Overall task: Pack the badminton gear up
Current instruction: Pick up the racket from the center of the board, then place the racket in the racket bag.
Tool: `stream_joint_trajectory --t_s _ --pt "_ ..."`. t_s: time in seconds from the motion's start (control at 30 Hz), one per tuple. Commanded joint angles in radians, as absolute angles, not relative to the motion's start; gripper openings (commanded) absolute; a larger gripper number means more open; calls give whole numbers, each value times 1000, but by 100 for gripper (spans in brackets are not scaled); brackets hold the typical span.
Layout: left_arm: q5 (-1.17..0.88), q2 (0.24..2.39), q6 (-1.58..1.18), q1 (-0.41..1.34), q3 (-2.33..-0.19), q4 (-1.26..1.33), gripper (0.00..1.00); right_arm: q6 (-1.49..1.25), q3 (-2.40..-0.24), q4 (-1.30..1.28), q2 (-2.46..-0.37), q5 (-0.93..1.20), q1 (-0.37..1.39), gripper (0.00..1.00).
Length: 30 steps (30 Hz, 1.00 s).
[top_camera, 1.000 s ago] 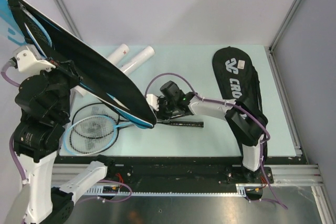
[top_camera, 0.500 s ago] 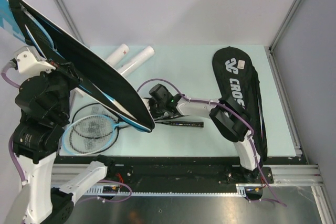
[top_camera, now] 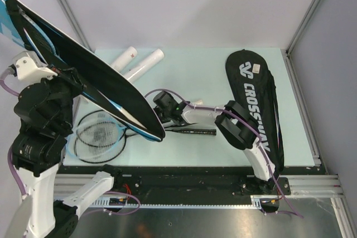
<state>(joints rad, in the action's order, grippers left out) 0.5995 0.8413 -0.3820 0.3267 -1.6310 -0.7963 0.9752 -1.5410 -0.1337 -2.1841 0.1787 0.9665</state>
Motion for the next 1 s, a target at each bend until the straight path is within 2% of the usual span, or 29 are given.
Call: stream_joint_trajectory --t_s 0.0,0.13,0.27,0.33,0.5,0.57,0.63,0.73,0.77,0.87,0.97 --pt "632 857 -371 327 -1673 -710 1 1074 -1618 -105 -2079 85 930 0" --pt "637 899 -377 327 -1730 -704 0 1060 -1672 -208 -1959 -33 841 0" --pt "626 949 -390 327 -1749 -677 0 971 -1599 -348 -1806 -152 726 0" --pt "605 985 -388 327 -1740 -644 0 870 -1472 -357 -1714 -182 678 0" --pt "546 1132 -419 327 -1730 -575 0 559 -1309 -420 -1427 -130 520 0" --pt "496 1181 -407 324 -1743 -548 0 335 -1287 -443 -1347 -74 460 0" --pt "404 1248 -408 304 -1740 -497 0 168 -1304 -483 -1309 90 396 0" --pt "223 1319 -474 246 -1710 -447 0 5 -1305 -468 -1266 461 318 0" --pt "140 1330 -503 220 -1695 -425 0 -44 -1302 -422 -1270 641 296 0" --pt "89 1322 -531 203 -1596 -269 0 -219 -1302 -294 -1330 1006 239 0" --pt "25 1296 -564 173 -1494 -168 0 -403 -1267 -117 -1356 1176 256 0"
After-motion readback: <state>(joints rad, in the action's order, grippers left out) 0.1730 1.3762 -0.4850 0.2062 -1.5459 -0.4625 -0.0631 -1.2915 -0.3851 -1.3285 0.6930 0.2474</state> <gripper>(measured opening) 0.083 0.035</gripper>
